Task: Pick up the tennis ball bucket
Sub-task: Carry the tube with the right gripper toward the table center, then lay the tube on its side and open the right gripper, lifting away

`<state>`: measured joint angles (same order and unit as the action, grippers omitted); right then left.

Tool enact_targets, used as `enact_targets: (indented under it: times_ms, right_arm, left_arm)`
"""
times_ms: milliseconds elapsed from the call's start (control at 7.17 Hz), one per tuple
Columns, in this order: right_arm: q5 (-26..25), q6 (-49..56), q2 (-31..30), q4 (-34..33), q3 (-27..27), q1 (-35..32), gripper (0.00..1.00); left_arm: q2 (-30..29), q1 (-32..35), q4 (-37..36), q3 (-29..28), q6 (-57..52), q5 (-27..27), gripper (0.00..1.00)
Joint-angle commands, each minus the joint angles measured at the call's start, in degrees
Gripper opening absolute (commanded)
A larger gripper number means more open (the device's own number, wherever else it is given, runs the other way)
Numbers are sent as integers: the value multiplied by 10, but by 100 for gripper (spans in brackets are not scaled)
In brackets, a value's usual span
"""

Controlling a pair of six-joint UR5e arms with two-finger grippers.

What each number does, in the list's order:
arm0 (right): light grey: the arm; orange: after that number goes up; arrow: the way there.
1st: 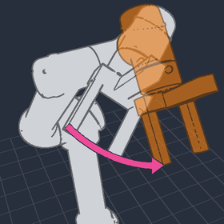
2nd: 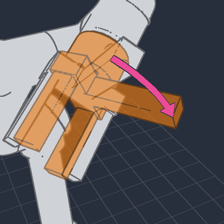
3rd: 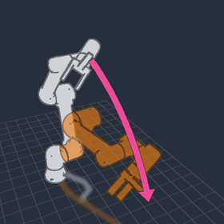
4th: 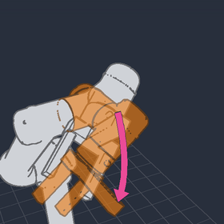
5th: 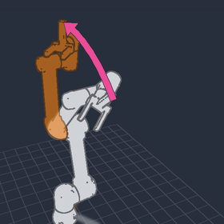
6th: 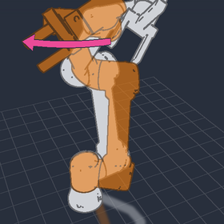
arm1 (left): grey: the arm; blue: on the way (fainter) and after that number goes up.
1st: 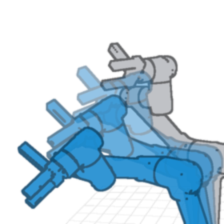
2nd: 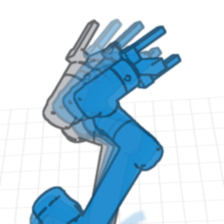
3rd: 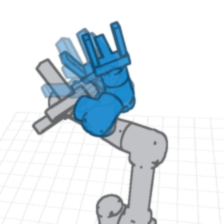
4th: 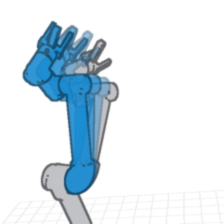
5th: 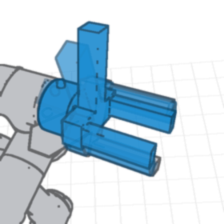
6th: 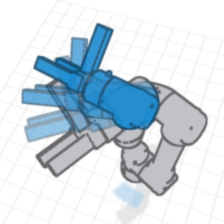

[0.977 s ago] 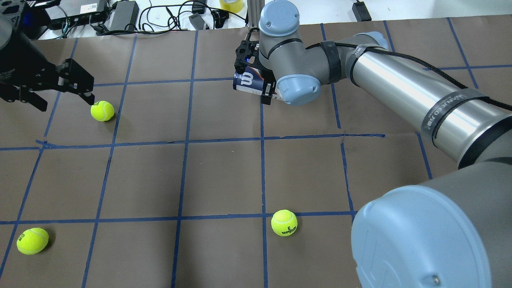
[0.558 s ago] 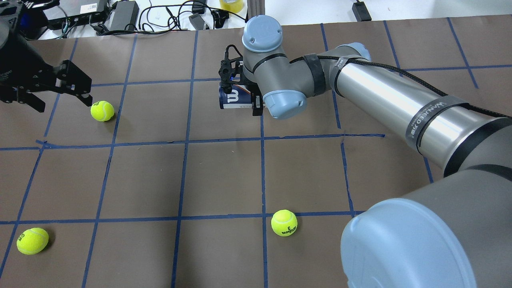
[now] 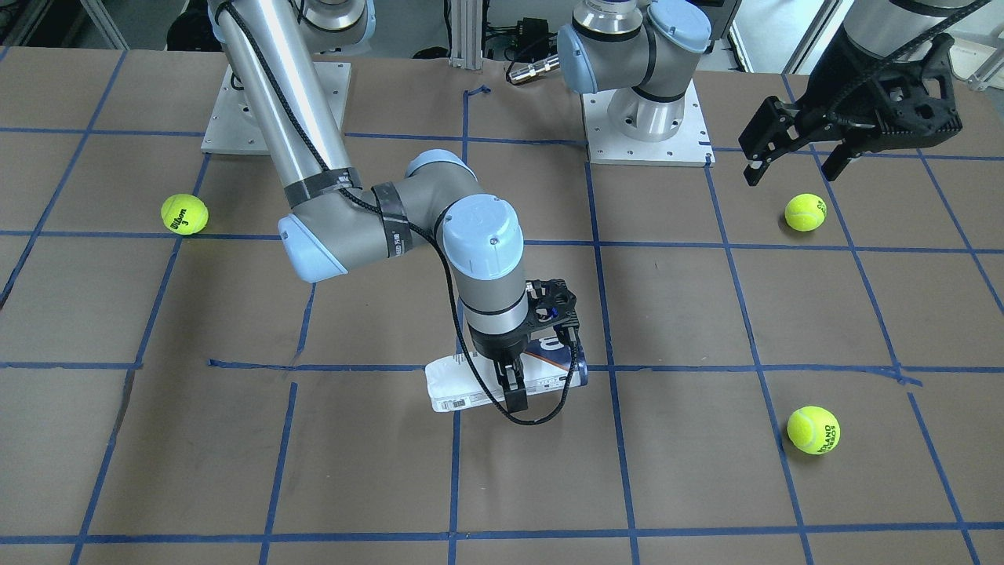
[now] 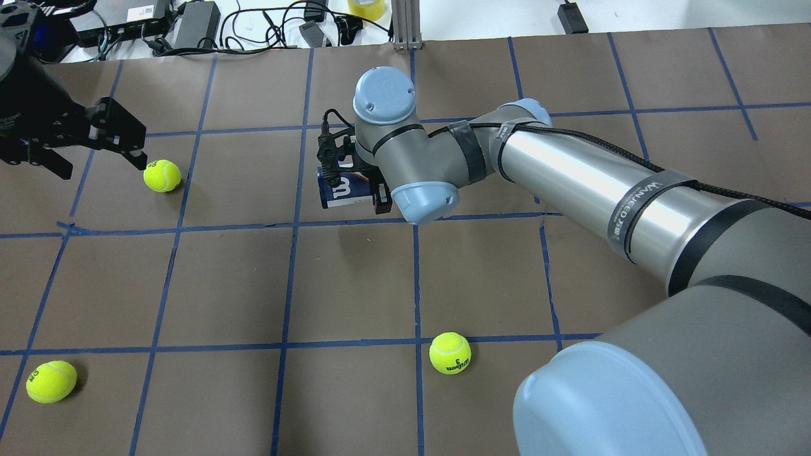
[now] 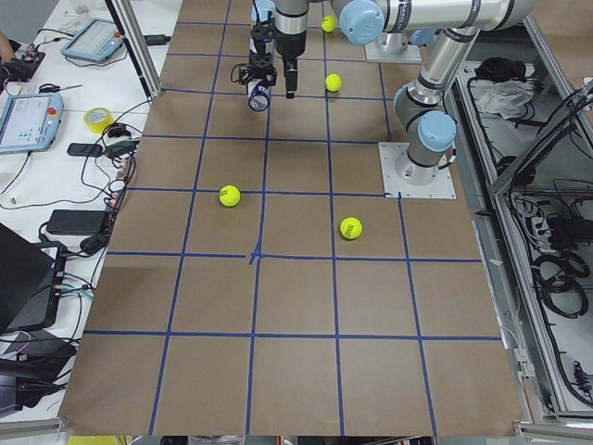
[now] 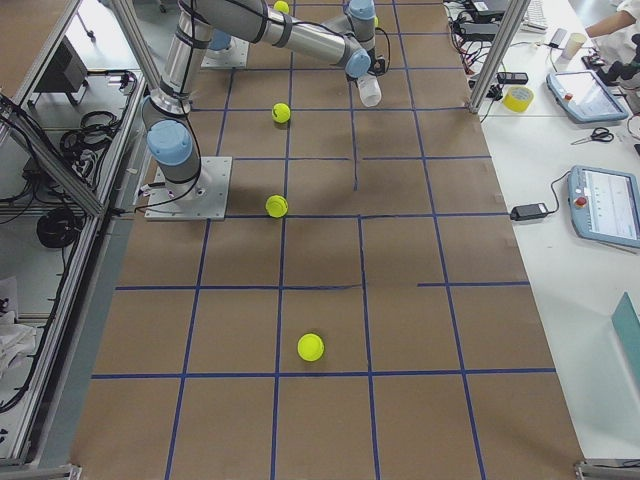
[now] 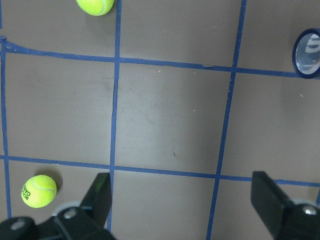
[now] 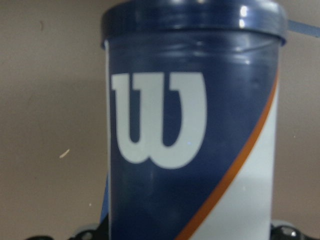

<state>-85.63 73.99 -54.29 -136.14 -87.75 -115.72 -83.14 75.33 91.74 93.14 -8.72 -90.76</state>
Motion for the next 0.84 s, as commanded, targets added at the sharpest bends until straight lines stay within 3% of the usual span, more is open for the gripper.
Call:
enact_targets:
  times_ms: [0, 419, 558, 698]
  right_arm:
    - [-8, -24, 30, -38, 2, -28, 74]
    - [-18, -39, 31, -35, 0, -28, 74]
    - [-20, -39, 31, -37, 0, -28, 93]
    - [-22, -39, 34, -35, -1, -28, 100]
  left_arm:
    - [-5, -1, -3, -1, -1, 0, 100]
    - [-9, -1, -5, -1, -1, 3, 100]
    - [-10, -1, -5, -1, -1, 3, 100]
    - [-11, -2, -5, -1, -2, 4, 100]
